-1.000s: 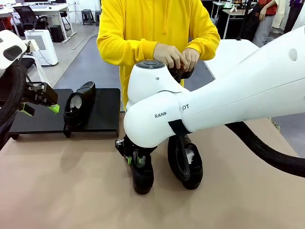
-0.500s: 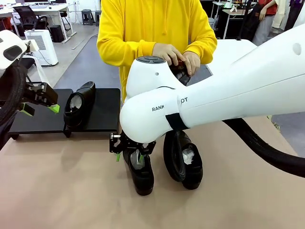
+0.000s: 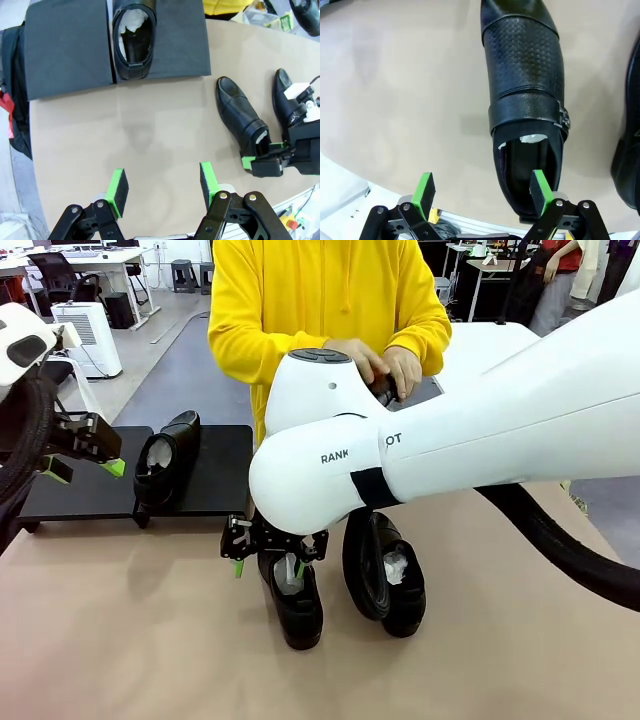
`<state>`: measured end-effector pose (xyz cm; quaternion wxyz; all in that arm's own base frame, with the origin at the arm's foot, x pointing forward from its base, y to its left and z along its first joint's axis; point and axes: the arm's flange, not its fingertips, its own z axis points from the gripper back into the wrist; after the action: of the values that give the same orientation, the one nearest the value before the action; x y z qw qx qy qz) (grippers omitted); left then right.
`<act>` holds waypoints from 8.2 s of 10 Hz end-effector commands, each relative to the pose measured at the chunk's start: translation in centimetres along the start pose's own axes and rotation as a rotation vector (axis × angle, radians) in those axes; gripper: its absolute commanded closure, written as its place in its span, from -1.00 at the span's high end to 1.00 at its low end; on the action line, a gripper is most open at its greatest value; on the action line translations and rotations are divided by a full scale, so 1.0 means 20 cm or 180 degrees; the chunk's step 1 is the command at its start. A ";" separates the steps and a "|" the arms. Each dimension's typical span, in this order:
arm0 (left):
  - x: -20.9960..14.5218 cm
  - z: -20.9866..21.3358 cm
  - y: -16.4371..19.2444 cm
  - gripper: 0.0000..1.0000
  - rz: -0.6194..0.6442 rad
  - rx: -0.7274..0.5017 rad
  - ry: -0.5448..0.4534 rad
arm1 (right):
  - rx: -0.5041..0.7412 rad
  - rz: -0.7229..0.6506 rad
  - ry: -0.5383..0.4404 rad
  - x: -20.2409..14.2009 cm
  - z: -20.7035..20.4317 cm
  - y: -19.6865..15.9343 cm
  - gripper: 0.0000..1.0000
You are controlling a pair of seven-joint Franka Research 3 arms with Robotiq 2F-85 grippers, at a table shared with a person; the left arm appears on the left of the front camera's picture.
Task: Organize the shoes by placing them on the stand.
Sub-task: Pick up one Shoe and place it in the middle of the table, then place the Shoe from the middle of the table onto the Shoes Stand.
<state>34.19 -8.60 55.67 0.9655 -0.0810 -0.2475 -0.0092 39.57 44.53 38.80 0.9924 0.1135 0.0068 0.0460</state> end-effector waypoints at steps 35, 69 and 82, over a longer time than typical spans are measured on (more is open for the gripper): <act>-0.28 -0.65 -0.66 0.50 0.1284 -0.0081 0.0665 | -0.0890 0.0721 -0.1066 -0.92 1.37 -0.87 1.00; -0.23 -0.38 -0.73 -1.00 0.0379 0.0000 0.0506 | -0.0890 0.0721 -0.1066 -0.92 1.37 -0.87 1.00; 0.38 -0.62 -0.42 -1.00 0.0058 0.0202 -0.0560 | -0.0890 0.0721 -0.1066 -0.92 1.37 -0.87 1.00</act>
<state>43.99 -17.77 50.02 0.9456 -0.0695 -0.3171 0.0202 23.29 20.09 61.49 0.9751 -0.0224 -0.1780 0.1302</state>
